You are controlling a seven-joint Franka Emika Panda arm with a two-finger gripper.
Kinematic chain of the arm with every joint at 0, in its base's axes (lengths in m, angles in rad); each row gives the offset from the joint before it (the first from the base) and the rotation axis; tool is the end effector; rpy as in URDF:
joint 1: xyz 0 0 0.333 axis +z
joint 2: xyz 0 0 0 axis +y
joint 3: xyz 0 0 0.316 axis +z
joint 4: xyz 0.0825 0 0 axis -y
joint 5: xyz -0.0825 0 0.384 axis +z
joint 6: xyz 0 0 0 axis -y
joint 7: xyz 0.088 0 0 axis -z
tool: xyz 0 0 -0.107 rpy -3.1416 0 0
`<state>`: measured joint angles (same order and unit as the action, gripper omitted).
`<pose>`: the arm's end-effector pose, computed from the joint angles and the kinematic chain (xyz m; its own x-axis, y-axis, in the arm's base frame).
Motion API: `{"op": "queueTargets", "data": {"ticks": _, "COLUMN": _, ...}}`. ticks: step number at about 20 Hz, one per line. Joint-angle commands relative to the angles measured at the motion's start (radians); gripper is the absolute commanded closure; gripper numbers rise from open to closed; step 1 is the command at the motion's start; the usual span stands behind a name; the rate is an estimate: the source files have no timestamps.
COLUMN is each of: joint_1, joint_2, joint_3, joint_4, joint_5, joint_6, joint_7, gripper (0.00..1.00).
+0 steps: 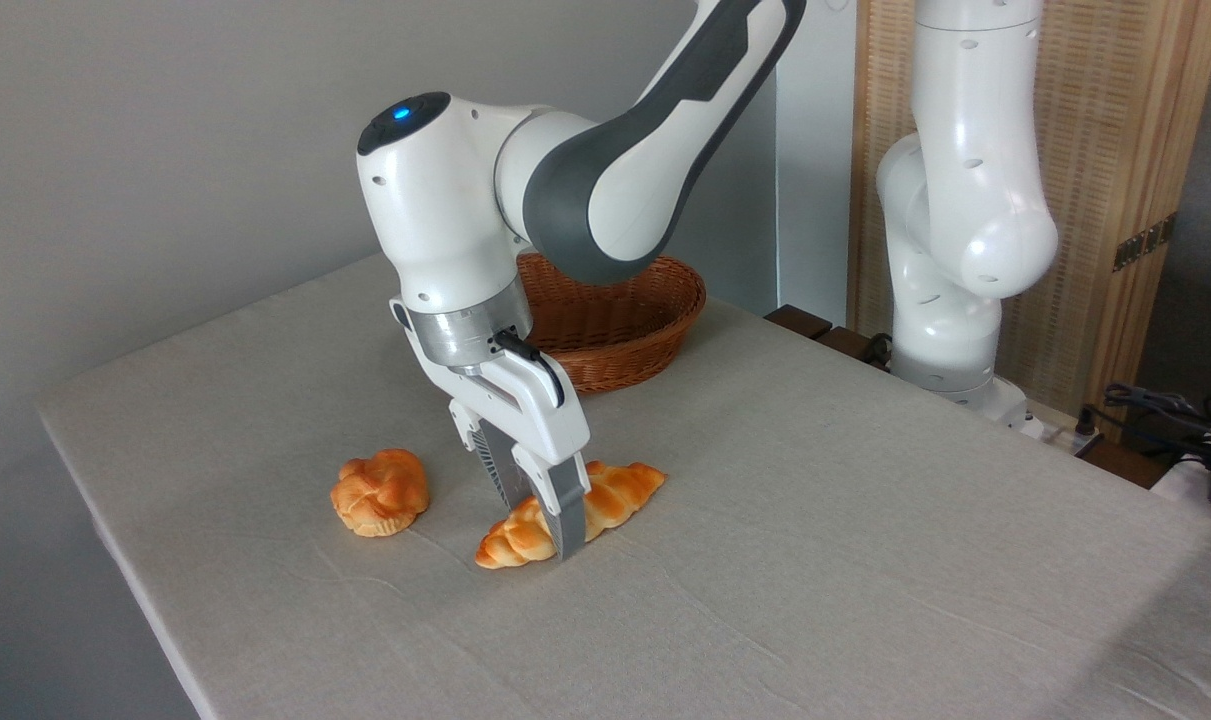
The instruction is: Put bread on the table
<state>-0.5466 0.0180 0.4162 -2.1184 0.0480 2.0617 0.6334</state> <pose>0.5320 -0.0677 0.3989 0.7025 -0.7062 -0.0877 -0.7086 -0.7056 0.0051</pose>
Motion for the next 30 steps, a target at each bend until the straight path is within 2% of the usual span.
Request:
{"op": "queueTargets", "data": {"ticks": 1, "joint_1": 0.002, "joint_2": 0.014, "joint_3": 0.006, "joint_4": 0.011, "joint_5": 0.006, "joint_6": 0.009, "joint_7": 0.009, "gripper": 0.0}}
{"op": "queueTargets", "data": {"ticks": 4, "joint_1": 0.002, "joint_2": -0.001, "joint_3": 0.007, "joint_4": 0.07, "joint_5": 0.001, "joint_6": -0.026, "joint_7": -0.003, "gripper": 0.0}}
{"op": "queueTargets", "data": {"ticks": 7, "joint_1": 0.002, "joint_2": -0.006, "joint_3": 0.006, "joint_4": 0.194, "joint_5": -0.013, "joint_6": -0.152, "joint_7": -0.006, "gripper": 0.0}}
{"op": "queueTargets", "data": {"ticks": 9, "joint_1": 0.002, "joint_2": -0.019, "joint_3": 0.007, "joint_4": 0.26, "joint_5": -0.052, "joint_6": -0.211, "joint_7": -0.015, "gripper": 0.0}}
{"op": "queueTargets", "data": {"ticks": 11, "joint_1": 0.001, "joint_2": -0.023, "joint_3": 0.003, "joint_4": 0.355, "joint_5": -0.085, "joint_6": -0.322, "joint_7": -0.021, "gripper": 0.0}}
{"op": "queueTargets", "data": {"ticks": 14, "joint_1": -0.009, "joint_2": -0.024, "joint_3": -0.007, "joint_4": 0.481, "joint_5": -0.086, "joint_6": -0.465, "joint_7": -0.084, "gripper": 0.0}}
{"op": "queueTargets", "data": {"ticks": 18, "joint_1": -0.01, "joint_2": -0.023, "joint_3": -0.005, "joint_4": 0.526, "joint_5": -0.091, "joint_6": -0.476, "joint_7": -0.133, "gripper": 0.0}}
{"op": "queueTargets", "data": {"ticks": 24, "joint_1": 0.004, "joint_2": -0.02, "joint_3": -0.01, "joint_4": 0.534, "joint_5": -0.089, "joint_6": -0.476, "joint_7": -0.124, "gripper": 0.0}}
{"op": "queueTargets", "data": {"ticks": 25, "joint_1": 0.025, "joint_2": -0.02, "joint_3": -0.029, "joint_4": 0.534, "joint_5": -0.091, "joint_6": -0.476, "joint_7": -0.123, "gripper": 0.0}}
{"op": "queueTargets", "data": {"ticks": 26, "joint_1": 0.09, "joint_2": -0.02, "joint_3": -0.098, "joint_4": 0.534, "joint_5": -0.091, "joint_6": -0.476, "joint_7": -0.121, "gripper": 0.0}}
{"op": "queueTargets", "data": {"ticks": 28, "joint_1": 0.282, "joint_2": -0.02, "joint_3": -0.299, "joint_4": 0.534, "joint_5": -0.089, "joint_6": -0.476, "joint_7": -0.121, "gripper": 0.0}}
{"op": "queueTargets", "data": {"ticks": 29, "joint_1": 0.354, "joint_2": -0.017, "joint_3": -0.366, "joint_4": 0.534, "joint_5": -0.089, "joint_6": -0.476, "joint_7": -0.121, "gripper": 0.0}}
{"op": "queueTargets", "data": {"ticks": 30, "joint_1": 0.405, "joint_2": -0.02, "joint_3": -0.41, "joint_4": 0.534, "joint_5": -0.091, "joint_6": -0.476, "joint_7": -0.121, "gripper": 0.0}}
